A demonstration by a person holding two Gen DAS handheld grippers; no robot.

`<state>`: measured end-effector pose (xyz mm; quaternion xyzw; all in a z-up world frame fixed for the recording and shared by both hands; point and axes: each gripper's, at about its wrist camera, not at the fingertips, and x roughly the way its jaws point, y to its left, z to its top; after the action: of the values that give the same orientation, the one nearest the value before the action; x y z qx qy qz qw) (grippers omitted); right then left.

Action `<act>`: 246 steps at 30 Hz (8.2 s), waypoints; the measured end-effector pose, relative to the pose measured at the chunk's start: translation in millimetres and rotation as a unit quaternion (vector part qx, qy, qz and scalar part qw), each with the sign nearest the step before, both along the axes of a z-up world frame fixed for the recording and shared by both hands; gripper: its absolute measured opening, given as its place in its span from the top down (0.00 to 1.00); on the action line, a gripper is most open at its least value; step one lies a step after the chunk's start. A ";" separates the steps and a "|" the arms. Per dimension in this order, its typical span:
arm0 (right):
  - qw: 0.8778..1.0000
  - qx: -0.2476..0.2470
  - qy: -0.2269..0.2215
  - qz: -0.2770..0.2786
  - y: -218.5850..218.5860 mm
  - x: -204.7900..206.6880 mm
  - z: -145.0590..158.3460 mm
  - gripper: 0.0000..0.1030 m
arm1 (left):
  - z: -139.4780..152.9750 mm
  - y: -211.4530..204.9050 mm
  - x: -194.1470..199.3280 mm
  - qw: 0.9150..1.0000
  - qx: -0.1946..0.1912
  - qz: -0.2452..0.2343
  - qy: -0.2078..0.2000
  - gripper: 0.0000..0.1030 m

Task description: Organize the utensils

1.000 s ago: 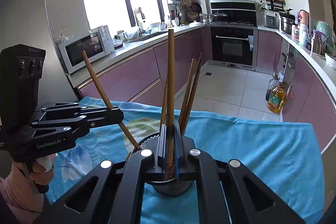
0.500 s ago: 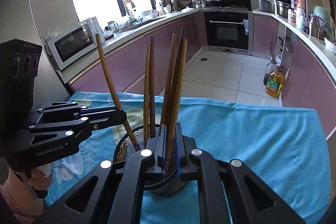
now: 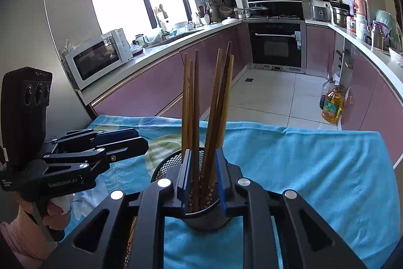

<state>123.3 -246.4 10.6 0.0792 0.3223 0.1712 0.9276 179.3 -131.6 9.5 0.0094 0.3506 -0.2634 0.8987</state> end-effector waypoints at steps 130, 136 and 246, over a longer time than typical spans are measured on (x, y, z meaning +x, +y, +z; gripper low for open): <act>0.990 -0.057 0.114 0.067 100.1 -31.4 -94.9 0.94 | -112.6 78.6 -49.1 0.987 0.069 0.094 0.110 0.90; 0.990 -0.045 0.102 0.080 96.6 -39.7 -84.2 0.94 | -106.3 82.1 -57.6 0.988 0.057 0.091 0.107 0.93; 0.991 0.019 -0.132 -0.005 -20.5 -44.3 78.8 0.94 | 93.3 36.5 -29.3 0.991 -0.118 -0.023 -0.066 0.93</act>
<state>79.0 -266.9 89.5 0.0754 0.1932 0.1818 0.9612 150.0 -95.0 102.9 -0.0711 0.2570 -0.3219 0.9085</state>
